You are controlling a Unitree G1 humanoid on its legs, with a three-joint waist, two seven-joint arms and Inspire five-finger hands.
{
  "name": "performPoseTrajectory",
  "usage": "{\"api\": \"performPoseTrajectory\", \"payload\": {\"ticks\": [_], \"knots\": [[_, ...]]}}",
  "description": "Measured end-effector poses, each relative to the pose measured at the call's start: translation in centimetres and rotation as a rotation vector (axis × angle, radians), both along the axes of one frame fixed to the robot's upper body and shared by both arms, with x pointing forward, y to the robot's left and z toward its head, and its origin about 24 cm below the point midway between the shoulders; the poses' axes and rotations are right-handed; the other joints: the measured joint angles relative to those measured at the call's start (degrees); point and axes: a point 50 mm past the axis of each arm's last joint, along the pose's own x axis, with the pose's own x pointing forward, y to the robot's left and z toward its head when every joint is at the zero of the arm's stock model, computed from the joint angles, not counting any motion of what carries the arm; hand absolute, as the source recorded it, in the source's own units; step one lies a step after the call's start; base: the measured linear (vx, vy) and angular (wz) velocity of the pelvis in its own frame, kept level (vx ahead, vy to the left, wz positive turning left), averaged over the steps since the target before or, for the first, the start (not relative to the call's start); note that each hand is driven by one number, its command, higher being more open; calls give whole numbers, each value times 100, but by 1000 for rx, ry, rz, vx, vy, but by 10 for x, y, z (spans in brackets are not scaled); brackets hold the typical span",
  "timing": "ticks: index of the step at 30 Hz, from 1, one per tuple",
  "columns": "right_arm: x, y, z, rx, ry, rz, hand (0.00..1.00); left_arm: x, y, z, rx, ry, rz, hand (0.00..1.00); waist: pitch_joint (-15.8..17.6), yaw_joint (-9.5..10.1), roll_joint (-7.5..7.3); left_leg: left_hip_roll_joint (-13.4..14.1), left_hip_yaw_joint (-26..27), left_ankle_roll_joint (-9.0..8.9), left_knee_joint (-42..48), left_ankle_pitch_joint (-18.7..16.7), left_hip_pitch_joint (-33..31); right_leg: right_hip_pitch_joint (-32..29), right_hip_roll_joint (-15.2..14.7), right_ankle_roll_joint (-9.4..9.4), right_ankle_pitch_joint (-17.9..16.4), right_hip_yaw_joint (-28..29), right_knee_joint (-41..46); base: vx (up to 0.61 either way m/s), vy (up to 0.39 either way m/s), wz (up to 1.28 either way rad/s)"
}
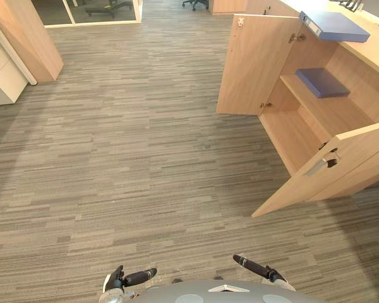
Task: Walk over to the cabinet, pick up the folder, carry it to the office cabinet, place the folder inside the office cabinet, then close the office cabinet door
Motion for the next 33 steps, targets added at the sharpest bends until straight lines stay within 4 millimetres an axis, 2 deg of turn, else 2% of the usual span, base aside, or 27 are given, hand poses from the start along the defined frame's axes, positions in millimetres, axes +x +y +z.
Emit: {"api": "performPoseTrajectory", "payload": {"ticks": [8, 20, 21, 22, 24, 25, 26, 27, 29, 31, 33], "knots": [[4, 1, 2, -79, 16, 65, 100, -2, 2, 0, 50, 11, 11, 100, -13, 0, -29, -2, 2, 1, 0, 1, 5, -15, -2, 0, 0, 0, 0, -36, -14, 0], [5, 3, 1, -71, 13, 67, 100, -2, 4, 1, 55, 12, 16, 100, 13, 2, -70, -3, -29, -8, 10, -8, -19, -14, -2, -15, -12, -32, -9, 0, 0, 0], [6, 5, 1, -67, 11, 69, 100, -2, 6, 1, 58, 9, 27, 100, 29, -1, -109, -4, -22, -56, 252, -178, -152, -7, -12, -42, -35, -36, -1, 0, 0, 0], [8, 6, 2, -62, 3, 71, 100, -1, 8, 2, 60, 0, 57, 100, 146, 11, -149, 41, 5, -90, 1090, -601, -496, 14, -5, -78, -110, -32, 70, 0, 0, 0], [11, 4, 3, -55, -10, 64, 100, -2, 7, 2, 52, -2, 84, 100, 277, 14, -96, 155, 31, -142, 1796, -962, -710, 74, 58, -154, -242, -29, 186, 1, -15, -2], [13, 3, 3, -54, -22, 62, 100, -3, 6, 1, 45, -3, 97, 100, 349, 22, -57, 264, 91, -305, 2367, -1183, -896, 85, 107, -195, -334, -25, 241, -67, -7, 4], [14, 3, 4, -59, -31, 64, 100, -3, 8, 2, 42, -11, 114, 100, 405, 37, -37, 382, 210, -457, 3305, -1277, -1279, 148, 132, -230, -400, -31, 278, -55, 11, 4], [15, 1, 5, -63, -33, 70, 100, 3, 8, 4, 35, -47, 164, 100, 447, 98, -27, 564, 369, -473, 4407, -1263, -1829, 209, 148, -313, -476, -19, 340, 1, 31, 0], [16, -4, 6, -76, -31, 73, 100, 7, 4, 5, 15, -82, 212, 100, 544, 216, 29, 773, 497, -428, 5150, -1516, -2277, 366, 101, -297, -574, 51, 444, 123, 96, -11], [15, -8, 6, -85, -21, 75, 100, 9, 3, 5, 8, -99, 211, 100, 546, 246, 59, 790, 459, -437, 4660, -1524, -2503, 390, -111, -158, -702, 122, 529, 144, 166, -23], [16, -10, 6, -90, -24, 83, 100, 13, 2, 6, 8, -109, 189, 100, 545, 276, 86, 784, 151, -519, 3408, -1257, -2540, 402, -411, 91, -863, 296, 564, 246, 307, -44]]}}
